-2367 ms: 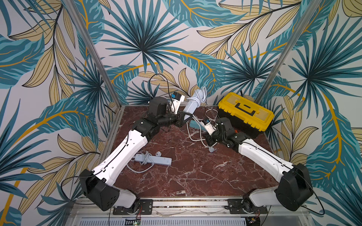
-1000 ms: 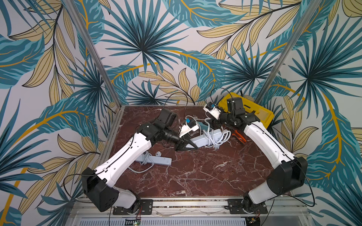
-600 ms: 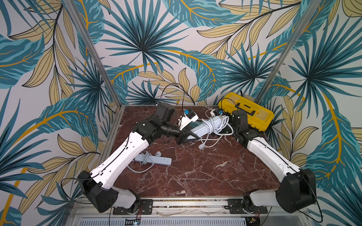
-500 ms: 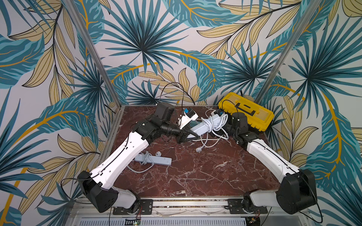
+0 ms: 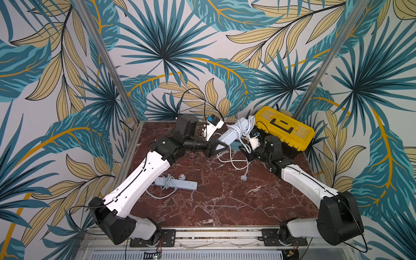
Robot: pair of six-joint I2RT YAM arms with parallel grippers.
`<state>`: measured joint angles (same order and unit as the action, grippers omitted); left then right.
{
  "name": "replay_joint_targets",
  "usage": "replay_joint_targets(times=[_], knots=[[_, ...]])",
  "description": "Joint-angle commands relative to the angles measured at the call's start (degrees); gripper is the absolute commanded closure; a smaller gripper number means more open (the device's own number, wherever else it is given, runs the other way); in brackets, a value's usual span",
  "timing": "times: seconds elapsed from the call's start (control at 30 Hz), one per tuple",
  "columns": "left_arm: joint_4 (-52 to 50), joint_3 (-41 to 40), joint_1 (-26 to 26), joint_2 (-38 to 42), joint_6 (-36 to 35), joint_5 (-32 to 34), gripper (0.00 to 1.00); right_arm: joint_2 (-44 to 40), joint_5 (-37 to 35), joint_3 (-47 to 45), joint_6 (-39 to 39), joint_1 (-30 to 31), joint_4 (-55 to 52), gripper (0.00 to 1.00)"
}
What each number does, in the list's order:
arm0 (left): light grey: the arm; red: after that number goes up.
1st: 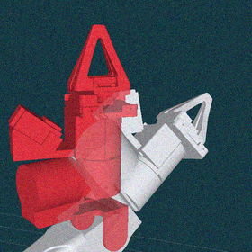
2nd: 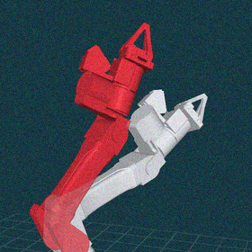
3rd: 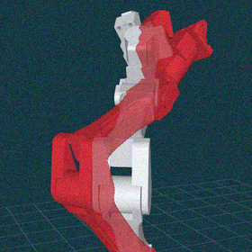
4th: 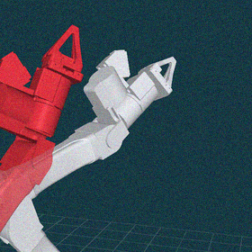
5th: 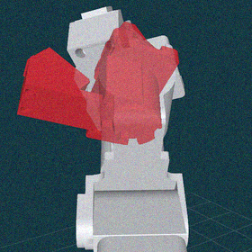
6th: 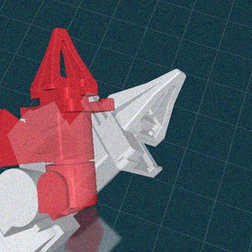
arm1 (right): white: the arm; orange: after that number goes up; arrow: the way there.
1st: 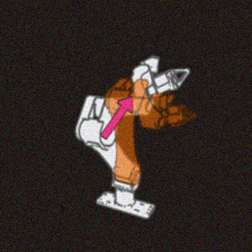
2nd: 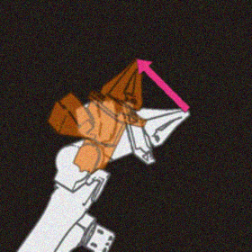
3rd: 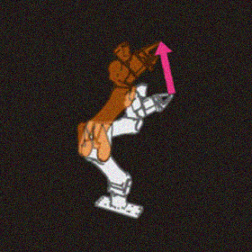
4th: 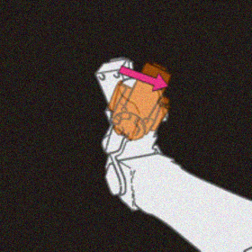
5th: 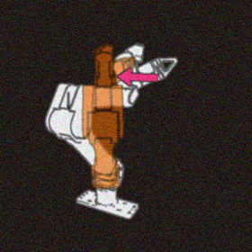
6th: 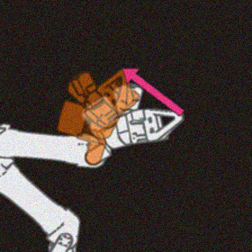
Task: Wrap the cord around the power strip
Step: Wrap the power cord around the power strip.
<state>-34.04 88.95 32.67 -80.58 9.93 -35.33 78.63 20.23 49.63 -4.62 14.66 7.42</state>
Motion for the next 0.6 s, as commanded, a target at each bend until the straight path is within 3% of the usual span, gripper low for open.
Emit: replay_joint_targets(times=[0.0,0.1,0.23,0.33,0.57], knots=[[8.7,-1.1,-3.4,3.7,5.0,7.5,1.0,-1.8,-3.5,-2.6,-0.4,0.8,-0.5,0.94],[9.3,-2.1,-4.8,4.4,4.3,12.6,1.0,-5.0,-8.5,-2.9,-6.0,3.5,-5.6,1.0],[9.3,-2.1,-8.3,3.8,3.1,15.4,1.0,-8.0,-19.3,0.2,-20.1,12.0,-17.6,1.0],[6.3,-1.0,-8.9,1.6,-1.7,20.1,1.0,-10.1,-24.1,3.1,-26.7,17.0,-24.2,1.0],[-4.1,0.4,-7.9,-7.2,-17.0,31.0,1.0,-13.1,-27.2,14.8,-44.7,24.6,-32.6,1.0]])
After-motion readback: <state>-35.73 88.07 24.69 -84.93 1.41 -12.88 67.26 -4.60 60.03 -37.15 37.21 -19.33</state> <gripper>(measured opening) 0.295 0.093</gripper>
